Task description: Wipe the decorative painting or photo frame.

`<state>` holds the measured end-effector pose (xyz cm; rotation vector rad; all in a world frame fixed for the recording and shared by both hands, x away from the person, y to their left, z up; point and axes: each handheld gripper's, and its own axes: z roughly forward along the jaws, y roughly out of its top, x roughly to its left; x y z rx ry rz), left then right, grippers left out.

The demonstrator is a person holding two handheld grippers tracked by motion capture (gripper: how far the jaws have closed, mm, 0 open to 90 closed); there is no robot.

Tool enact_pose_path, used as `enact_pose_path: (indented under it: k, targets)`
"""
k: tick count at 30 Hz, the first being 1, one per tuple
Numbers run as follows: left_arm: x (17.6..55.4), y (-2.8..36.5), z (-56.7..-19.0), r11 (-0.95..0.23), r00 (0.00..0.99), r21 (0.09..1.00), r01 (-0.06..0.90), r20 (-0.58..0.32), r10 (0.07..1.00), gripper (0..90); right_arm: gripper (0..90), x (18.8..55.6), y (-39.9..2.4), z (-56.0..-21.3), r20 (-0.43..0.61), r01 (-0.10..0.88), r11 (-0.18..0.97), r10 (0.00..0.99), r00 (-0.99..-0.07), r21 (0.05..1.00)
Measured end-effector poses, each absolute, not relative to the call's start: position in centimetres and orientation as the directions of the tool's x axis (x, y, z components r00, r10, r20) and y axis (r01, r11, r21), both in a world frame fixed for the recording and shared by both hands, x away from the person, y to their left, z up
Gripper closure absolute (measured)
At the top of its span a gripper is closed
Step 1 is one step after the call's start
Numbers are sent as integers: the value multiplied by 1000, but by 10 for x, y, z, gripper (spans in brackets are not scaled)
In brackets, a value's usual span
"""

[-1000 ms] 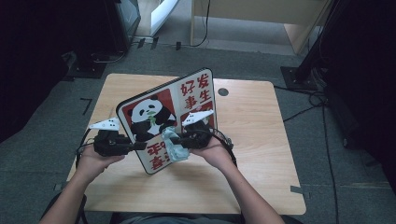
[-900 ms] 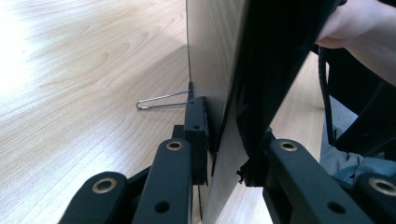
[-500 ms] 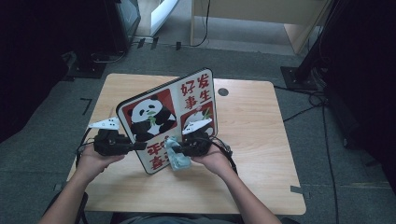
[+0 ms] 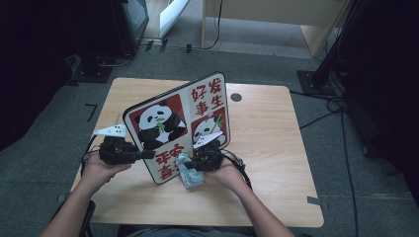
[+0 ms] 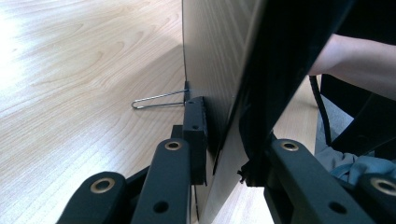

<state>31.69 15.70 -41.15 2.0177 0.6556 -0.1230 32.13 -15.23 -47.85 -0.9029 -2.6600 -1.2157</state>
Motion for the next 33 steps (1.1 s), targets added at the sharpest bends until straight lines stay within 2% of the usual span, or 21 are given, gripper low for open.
enact_pose_path:
  k: [6,10,20,33]
  targets:
    - [318,157,-412,-374,848,782,499,-352,396,764,813,322,-152,-478,347,584,519,485,-803,625]
    - [317,156,-412,-376,850,783,495,-346,398,765,813,323,-153,-471,342,574,516,479,-809,636]
    - [317,156,-412,-369,846,785,497,-344,408,764,812,326,-151,-426,341,553,459,466,-816,695]
    - [310,156,-413,-372,841,785,496,-330,428,731,812,330,-141,-366,281,462,416,426,-860,783]
